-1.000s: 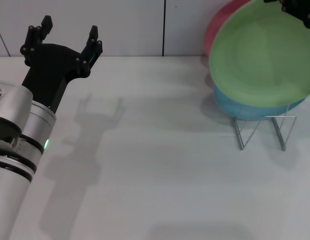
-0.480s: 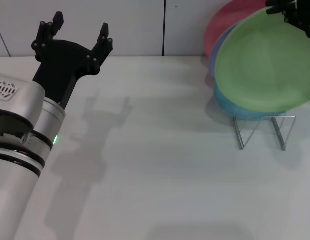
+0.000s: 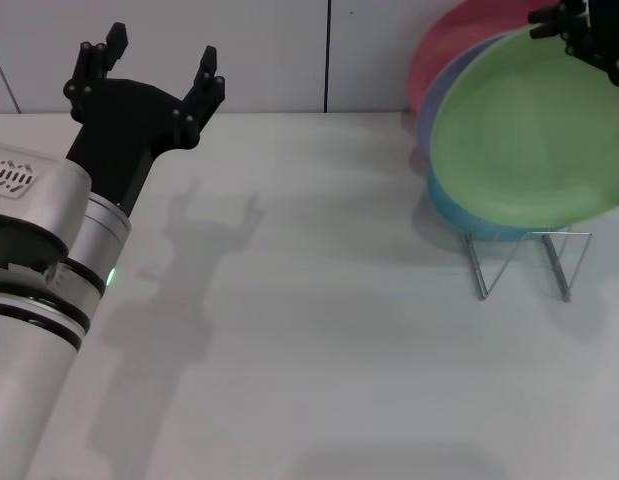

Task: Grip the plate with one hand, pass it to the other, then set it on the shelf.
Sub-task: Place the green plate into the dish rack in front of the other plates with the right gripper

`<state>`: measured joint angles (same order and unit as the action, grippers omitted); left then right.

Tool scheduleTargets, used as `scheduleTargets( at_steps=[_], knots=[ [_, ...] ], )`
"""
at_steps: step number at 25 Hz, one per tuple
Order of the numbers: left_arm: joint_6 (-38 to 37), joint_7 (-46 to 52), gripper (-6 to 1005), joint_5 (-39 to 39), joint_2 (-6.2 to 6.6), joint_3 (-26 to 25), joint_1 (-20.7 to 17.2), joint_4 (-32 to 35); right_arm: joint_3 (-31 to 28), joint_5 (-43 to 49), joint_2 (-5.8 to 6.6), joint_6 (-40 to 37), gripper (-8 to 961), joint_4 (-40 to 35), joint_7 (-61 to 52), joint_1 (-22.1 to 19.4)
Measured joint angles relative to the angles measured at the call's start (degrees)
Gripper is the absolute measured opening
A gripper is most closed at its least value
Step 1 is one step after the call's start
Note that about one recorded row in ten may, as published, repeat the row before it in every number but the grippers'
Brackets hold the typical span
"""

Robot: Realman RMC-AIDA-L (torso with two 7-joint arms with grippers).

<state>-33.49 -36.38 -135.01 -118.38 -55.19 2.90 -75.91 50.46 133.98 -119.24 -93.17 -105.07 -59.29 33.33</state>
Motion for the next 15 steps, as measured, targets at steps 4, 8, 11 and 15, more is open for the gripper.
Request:
scheduleTargets(
  at_steps=[4, 8, 11, 15],
  knots=[
    [0.00, 0.00, 859, 0.01, 0.00, -0.09, -0.04, 0.00, 0.07, 0.15, -0.04, -0.30, 85, -0.07, 0.15, -0.61],
    [0.00, 0.00, 859, -0.06, 0.00, 0.04, 0.02, 0.00, 0.16, 0.26, -0.21, -0.43, 93, -0.12, 1.16, -1.49],
    [0.00, 0.02, 859, -0.03, -0.05, 0.02, 0.02, 0.00, 0.16, 0.27, -0.29, -0.44, 99, -0.13, 1.69, -1.90],
    [0.00, 0.26, 859, -0.02, -0.05, -0.07, 0.01, -0.01, 0.12, 0.42, -0.32, -0.42, 107, -0.03, 2.20, -2.19]
  ],
)
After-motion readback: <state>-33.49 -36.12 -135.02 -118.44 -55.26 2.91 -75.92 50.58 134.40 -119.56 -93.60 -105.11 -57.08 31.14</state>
